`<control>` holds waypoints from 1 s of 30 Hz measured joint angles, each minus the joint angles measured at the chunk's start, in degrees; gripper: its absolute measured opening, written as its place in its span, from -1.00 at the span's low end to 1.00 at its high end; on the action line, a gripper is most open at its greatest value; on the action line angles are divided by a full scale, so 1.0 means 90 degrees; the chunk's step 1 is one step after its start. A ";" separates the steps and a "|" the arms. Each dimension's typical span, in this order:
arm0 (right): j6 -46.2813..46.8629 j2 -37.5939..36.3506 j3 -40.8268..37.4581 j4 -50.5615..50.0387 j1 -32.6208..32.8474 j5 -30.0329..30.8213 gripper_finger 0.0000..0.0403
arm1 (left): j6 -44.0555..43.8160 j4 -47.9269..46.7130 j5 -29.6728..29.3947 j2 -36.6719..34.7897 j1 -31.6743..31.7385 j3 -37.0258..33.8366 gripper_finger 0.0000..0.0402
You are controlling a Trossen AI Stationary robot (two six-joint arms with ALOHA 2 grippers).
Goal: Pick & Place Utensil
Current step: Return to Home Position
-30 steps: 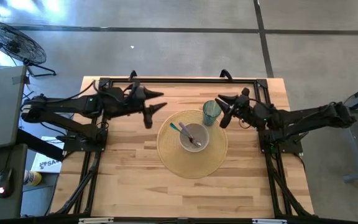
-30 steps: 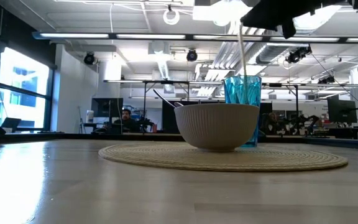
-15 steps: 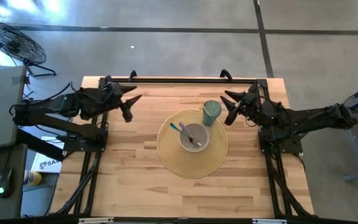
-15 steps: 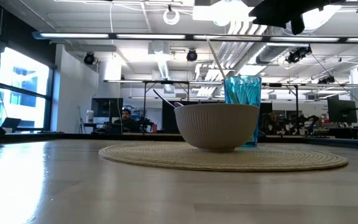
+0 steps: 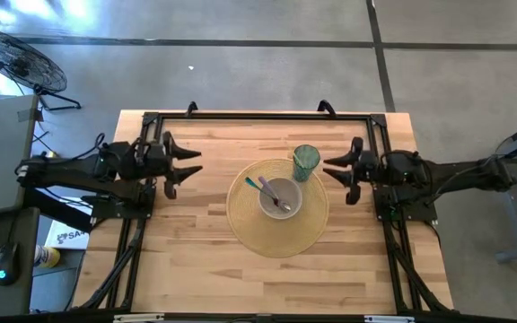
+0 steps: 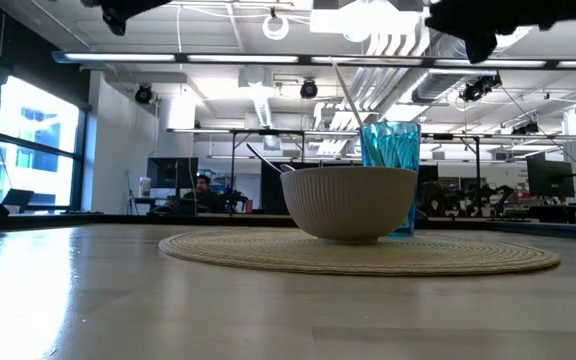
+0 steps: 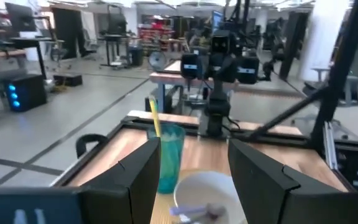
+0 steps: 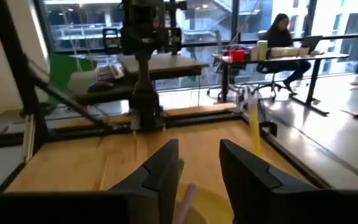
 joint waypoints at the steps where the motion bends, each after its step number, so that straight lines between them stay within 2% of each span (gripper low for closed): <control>1: 0.0000 -0.0080 -0.0156 0.0051 0.0000 -0.0048 -0.47 | 0.0001 0.0022 0.0054 -0.0049 0.0000 -0.0118 -0.08; 7: 0.0038 -0.0820 -0.0755 -0.0247 0.0052 -0.0091 -0.63 | -0.0021 -0.0098 0.0306 -0.0109 0.0000 -0.0474 -0.08; 20: 0.0051 -0.2730 -0.1931 -0.0591 0.0102 -0.0488 -0.87 | -0.0167 -0.0642 0.0170 0.0206 0.0000 -0.0477 -0.08; 27: 0.0226 -0.3126 -0.2766 -0.0164 0.0102 -0.0960 -0.96 | 0.0414 -0.0570 0.0163 0.0211 0.0000 -0.0477 -0.08; 30: 0.0548 -0.3121 -0.2994 -0.0099 0.0102 -0.1024 -0.98 | 0.0492 -0.0218 0.0160 0.0176 0.0000 -0.0693 -0.08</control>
